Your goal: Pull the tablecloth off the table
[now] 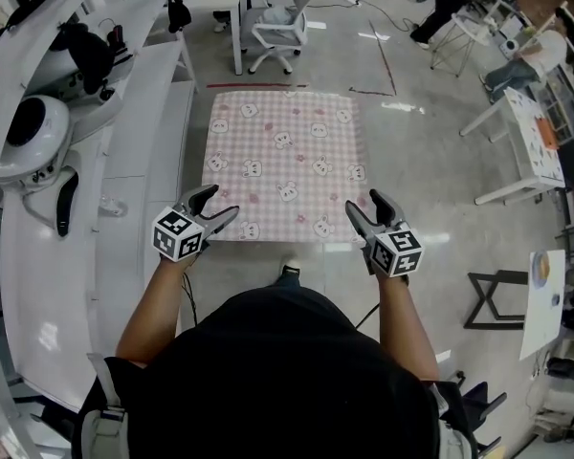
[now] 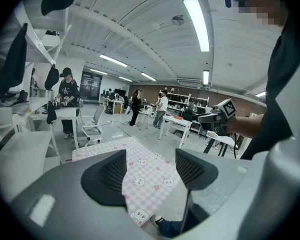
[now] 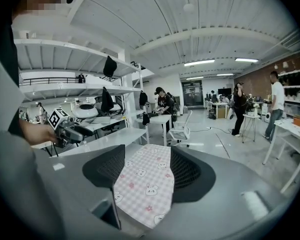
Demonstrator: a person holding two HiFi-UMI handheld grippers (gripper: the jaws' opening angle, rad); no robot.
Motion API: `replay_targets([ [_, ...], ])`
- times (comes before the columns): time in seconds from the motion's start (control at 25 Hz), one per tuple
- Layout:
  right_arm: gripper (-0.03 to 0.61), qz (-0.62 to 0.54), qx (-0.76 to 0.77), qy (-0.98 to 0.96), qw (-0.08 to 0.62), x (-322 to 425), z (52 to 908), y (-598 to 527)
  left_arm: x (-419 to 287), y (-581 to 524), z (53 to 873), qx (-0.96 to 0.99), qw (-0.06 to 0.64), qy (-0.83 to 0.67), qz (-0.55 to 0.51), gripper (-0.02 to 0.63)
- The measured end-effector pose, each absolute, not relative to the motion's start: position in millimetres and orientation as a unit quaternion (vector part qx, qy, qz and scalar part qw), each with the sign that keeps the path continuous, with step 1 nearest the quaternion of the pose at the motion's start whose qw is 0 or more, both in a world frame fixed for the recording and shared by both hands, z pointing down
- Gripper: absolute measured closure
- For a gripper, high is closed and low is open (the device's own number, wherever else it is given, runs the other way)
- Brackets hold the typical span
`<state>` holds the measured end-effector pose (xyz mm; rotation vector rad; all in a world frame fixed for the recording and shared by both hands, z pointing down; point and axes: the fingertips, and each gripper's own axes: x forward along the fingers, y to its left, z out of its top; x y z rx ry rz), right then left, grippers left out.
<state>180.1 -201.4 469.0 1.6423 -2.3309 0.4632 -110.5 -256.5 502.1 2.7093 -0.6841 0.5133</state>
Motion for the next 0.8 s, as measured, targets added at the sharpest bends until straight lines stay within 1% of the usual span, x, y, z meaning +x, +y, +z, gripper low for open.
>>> replay_targets([
  [0.32,0.262,0.188,0.548,-0.796,0.174,193,521,-217,-103,-269,540,0.933,0.168,-0.24,0.212,0.319],
  [0.64,0.256,0.229,0.524,-0.789,0.224,204,580,-217,-111,-269,603,0.909,0.225,-0.247,0.249,0.319],
  [0.8,0.253,0.252,0.505,-0.784,0.26,205,619,-212,-113,-268,638,0.898,0.24,-0.243,0.279,0.319],
])
